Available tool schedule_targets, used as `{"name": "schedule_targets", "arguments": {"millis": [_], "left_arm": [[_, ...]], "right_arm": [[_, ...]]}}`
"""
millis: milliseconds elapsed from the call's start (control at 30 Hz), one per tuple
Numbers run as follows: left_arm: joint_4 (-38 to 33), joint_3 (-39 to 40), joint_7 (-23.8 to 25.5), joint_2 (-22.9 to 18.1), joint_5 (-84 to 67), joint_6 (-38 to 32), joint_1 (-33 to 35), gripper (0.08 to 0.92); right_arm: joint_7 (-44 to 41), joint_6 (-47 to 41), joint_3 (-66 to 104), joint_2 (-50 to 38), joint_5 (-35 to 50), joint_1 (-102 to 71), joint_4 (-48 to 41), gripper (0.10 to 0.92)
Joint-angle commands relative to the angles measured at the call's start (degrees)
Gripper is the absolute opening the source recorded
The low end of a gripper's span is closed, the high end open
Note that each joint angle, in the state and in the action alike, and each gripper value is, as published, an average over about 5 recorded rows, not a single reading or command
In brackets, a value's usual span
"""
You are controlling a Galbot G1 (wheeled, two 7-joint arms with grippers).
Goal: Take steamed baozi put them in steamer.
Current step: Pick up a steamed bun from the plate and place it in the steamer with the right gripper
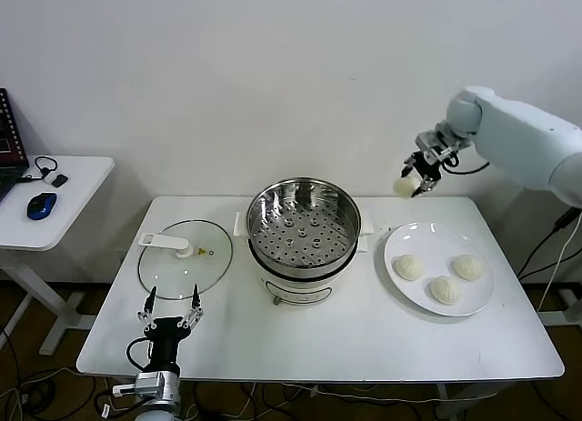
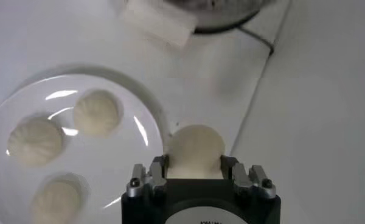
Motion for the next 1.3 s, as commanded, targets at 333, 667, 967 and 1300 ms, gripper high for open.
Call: {"name": "schedule_targets", "arguments": {"millis": [333, 667, 967, 1300], "left_arm": [[0.11, -0.37, -0.13, -0.26, 0.37, 0.14, 0.32, 0.823], [-0.12, -1.00, -0.21, -0.35, 0.34, 0.01, 0.63, 0.823], [-0.33, -1.28, -0.25, -0.47, 0.26, 0.01, 0.72, 0.823], [0.08, -1.25, -0.25, -0.54, 0.36, -0.31, 0.85, 0.823]], "right_arm": [[11.01, 16.81, 3.80, 12.52, -19.48, 0.77, 6.28, 0.585], [12.94, 23.80, 4.89, 22.45, -24.41, -3.43, -4.39, 0.604], [12.89, 24.53, 5.92, 24.25, -25.75, -7.74, -7.22, 0.635], [13.39, 25.73, 7.38, 25.44, -27.92, -11.56, -12.36, 0.636]]}}
